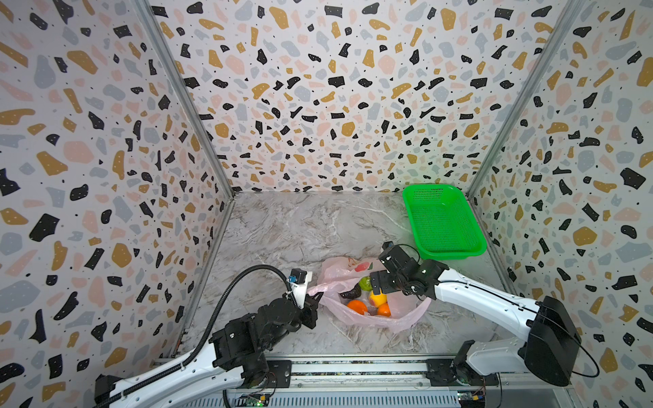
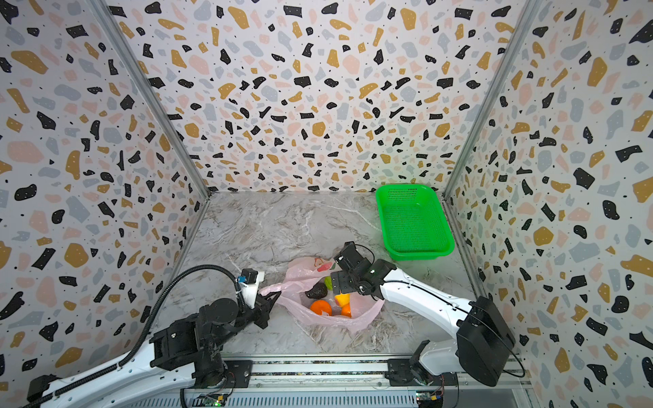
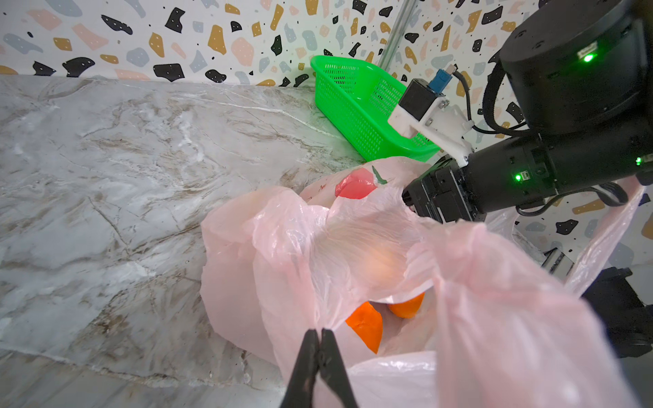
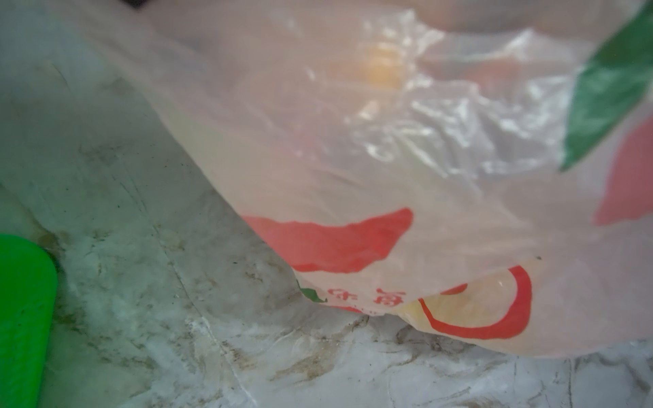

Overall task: Untie the knot of the plastic bag and take out the fruit
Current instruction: Open the plastic bag at the center of the table.

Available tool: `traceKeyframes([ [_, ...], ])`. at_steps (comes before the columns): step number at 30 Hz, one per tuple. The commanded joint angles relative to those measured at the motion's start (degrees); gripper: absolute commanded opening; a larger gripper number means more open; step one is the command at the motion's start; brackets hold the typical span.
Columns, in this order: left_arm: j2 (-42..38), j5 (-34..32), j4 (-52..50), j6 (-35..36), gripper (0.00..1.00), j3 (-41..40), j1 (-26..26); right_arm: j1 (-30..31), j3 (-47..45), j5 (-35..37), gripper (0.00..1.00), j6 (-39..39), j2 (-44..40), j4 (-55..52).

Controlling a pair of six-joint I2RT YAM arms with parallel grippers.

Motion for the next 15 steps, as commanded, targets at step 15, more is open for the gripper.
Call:
traceKeyframes([
  [15,-0.3,1.0,2.4,1.5,0.0,-0.6,-0.3,6.1,24.8,-13.9,1.0,-1.9,1.4,-19.4],
])
